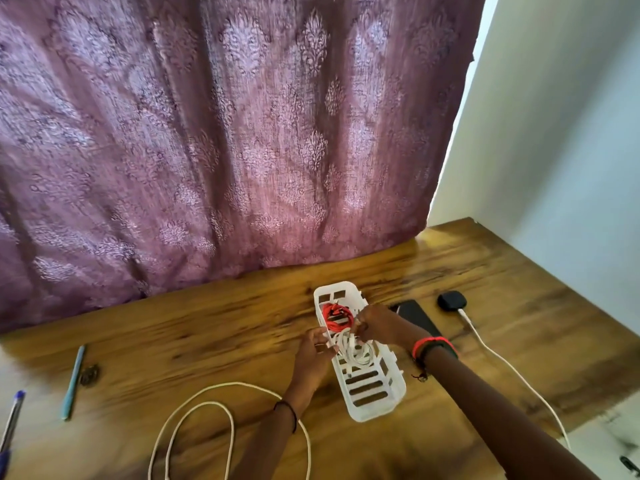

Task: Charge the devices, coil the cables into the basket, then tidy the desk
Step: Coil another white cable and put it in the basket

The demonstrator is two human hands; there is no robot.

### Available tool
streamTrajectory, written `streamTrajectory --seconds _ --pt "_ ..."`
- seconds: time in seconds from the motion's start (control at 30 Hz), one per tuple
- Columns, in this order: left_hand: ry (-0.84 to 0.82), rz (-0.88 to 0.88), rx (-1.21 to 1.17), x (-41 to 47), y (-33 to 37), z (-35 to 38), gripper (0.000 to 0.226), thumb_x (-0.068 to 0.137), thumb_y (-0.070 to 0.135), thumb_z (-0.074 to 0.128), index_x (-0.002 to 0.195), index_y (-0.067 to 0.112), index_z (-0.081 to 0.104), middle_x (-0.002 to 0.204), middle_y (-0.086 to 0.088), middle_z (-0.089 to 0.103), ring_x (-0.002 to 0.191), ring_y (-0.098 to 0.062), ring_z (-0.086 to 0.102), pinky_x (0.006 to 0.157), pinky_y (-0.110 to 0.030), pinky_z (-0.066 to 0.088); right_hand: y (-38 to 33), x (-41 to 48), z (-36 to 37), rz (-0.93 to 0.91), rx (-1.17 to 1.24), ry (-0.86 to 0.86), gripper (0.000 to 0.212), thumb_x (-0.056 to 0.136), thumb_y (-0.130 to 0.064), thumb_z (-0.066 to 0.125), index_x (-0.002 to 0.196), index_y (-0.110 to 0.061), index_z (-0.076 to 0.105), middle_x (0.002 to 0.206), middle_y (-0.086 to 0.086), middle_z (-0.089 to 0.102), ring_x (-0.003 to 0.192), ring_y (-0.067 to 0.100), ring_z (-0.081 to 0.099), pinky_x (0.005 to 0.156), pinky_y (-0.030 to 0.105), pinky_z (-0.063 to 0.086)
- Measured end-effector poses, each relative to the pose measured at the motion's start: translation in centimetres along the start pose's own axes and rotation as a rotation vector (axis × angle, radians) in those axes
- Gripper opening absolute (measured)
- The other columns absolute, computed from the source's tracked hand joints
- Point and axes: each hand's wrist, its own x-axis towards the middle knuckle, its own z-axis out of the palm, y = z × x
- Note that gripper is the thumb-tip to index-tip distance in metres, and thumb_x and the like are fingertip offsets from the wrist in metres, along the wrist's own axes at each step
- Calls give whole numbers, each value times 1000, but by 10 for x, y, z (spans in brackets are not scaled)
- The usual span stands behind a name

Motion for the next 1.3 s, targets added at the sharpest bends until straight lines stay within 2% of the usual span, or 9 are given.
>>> streamTrajectory --seconds 0.1,0.2,0.37,0.6,0.7,0.8,1.03,1.17,1.3 --pt "11 2 15 2 0 1 41 80 14 70 117 16 51 112 -1 63 105 -16 59 89 -31 49 -1 4 2 -22 -94 -71 20 86 -8 56 102 -4 69 103 12 69 98 26 64 85 32 51" --pt "6 2 2 2 -2 0 41 80 13 69 116 17 52 112 -1 64 104 -17 60 89 -32 51 -2 9 1 -56 -175 -106 18 85 -5 56 99 -2 67 103 14 68 97 27 63 81 30 47" --pt "-3 -5 -29 2 -3 0 38 80 12 70 112 23 52 112 -2 65 103 -16 61 87 -30 50 0 15 3 -88 -255 -123 16 81 0 55 94 -1 65 101 18 68 93 30 64 80 38 51" --pt "-8 -28 -49 -3 3 -2 39 81 11 68 114 22 51 113 2 63 104 -13 58 68 -15 44 3 19 9 -76 -192 -157 16 83 4 53 95 2 63 100 16 68 92 30 66 85 37 54" --pt "1 -41 -52 -5 4 -2 40 81 14 69 115 24 51 114 2 62 104 -14 58 70 -17 45 3 18 10 -79 -199 -134 16 85 -1 54 97 0 63 101 15 66 94 30 64 85 37 53" --pt "12 -43 -37 -8 8 -1 40 82 14 68 118 22 50 112 3 60 101 -12 56 65 -14 42 5 16 13 -99 -223 -106 15 86 -3 55 99 -1 62 103 15 66 94 28 64 85 33 53" --pt "33 -38 -41 -10 11 1 36 82 13 68 112 23 51 109 5 59 96 -9 55 63 -14 40 8 16 12 -108 -244 -78 17 84 -4 58 100 -5 64 106 15 65 96 29 63 87 39 53" --pt "48 -42 -55 -8 12 3 30 85 12 65 110 24 51 102 8 59 87 -2 54 61 -13 39 5 16 2 -107 -168 -37 18 85 -1 56 101 2 63 107 17 64 98 29 61 84 34 50" --pt "76 -37 -68 -7 13 2 22 88 14 61 106 23 54 101 9 60 87 -1 54 62 -13 39 2 20 -7 -104 -80 79 16 86 -8 53 87 1 67 97 15 69 88 22 64 74 28 49"
